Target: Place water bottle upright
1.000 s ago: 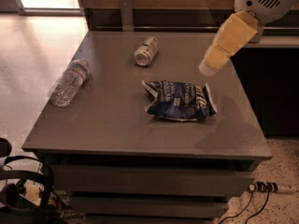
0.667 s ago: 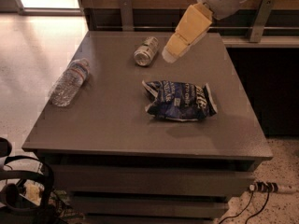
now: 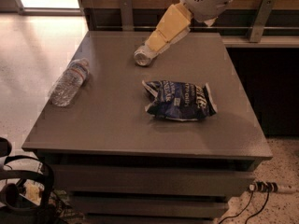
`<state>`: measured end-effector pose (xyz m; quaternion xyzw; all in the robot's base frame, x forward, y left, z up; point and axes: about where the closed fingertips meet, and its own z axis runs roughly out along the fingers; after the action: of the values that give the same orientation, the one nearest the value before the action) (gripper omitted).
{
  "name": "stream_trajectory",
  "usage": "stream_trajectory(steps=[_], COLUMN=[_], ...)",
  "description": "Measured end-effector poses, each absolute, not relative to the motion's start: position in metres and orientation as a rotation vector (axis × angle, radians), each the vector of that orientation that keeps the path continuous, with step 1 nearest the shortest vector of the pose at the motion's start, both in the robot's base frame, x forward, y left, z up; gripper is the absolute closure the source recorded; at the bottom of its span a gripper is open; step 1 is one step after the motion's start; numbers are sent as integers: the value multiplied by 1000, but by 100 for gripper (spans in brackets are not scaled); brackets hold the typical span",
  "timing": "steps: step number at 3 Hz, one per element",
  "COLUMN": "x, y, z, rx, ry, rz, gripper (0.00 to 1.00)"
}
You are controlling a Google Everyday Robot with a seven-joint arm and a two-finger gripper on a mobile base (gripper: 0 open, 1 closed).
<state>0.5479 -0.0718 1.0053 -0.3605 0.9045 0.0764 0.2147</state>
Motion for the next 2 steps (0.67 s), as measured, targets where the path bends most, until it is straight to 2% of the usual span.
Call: stream_trajectory(steps=[2], x=[589], y=[-30], z=[974], rx=[-677], ry=[2729], rz=[373], gripper=[0])
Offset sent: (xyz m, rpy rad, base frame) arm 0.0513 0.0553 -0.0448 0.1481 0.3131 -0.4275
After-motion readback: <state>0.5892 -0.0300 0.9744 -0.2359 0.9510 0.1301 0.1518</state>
